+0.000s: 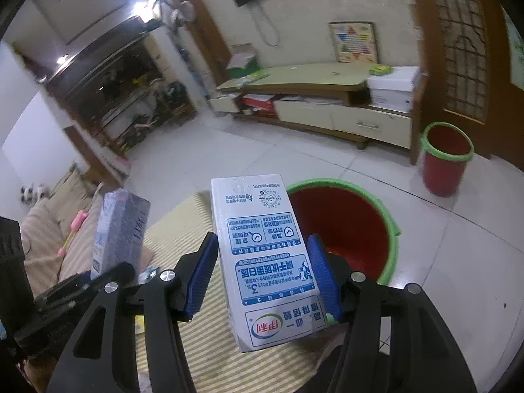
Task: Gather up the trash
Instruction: 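Lower both boxes into the green bucket and open both grippers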
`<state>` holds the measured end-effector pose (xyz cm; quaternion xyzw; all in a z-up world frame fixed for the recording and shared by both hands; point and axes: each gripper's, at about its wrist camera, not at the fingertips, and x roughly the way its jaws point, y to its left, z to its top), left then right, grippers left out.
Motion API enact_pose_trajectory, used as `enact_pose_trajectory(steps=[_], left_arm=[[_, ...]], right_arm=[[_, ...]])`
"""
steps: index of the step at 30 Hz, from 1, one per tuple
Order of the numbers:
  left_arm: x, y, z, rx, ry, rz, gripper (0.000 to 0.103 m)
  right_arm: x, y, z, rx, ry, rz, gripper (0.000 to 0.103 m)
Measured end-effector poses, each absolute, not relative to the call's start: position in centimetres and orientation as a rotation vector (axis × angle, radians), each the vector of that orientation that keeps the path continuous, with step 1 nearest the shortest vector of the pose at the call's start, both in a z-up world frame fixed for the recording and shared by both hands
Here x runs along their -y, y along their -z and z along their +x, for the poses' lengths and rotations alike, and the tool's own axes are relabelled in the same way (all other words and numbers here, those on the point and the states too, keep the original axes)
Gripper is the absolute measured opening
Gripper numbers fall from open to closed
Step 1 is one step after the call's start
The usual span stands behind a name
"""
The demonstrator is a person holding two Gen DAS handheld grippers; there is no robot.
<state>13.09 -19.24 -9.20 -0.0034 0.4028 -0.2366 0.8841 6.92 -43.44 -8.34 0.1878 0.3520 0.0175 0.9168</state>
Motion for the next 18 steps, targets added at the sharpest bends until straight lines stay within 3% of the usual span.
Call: enact_pose_trajectory(steps=[8, 10, 11, 13, 18], left_arm=[[25.2, 11.6, 16.6, -0.903, 0.576, 0.056, 0.046], [25.9, 11.8, 17.2, -0.905, 0.578, 0.068, 0.062], [26.0, 11.7, 17.3, -0.889, 0.565, 0.073, 0.08], [25.7, 11.4, 17.2, -0.866, 0.558, 0.056, 0.082], [23.4, 11.1, 16.2, -0.866, 0.526, 0.019, 0.083]], right_arm=[[47.2, 10.7, 9.3, -0.753, 0.034, 0.402, 0.055], [47.8, 11.4, 9.9, -0.764, 0.044, 0.414, 0.058], [48.0, 11.6, 10.3, -0.768, 0.062, 0.415, 0.061], [48.3, 12.0, 10.8, -0.768, 0.084, 0.415, 0.069], [48.2, 12.0, 10.6, -0.769, 0.08, 0.406, 0.071]])
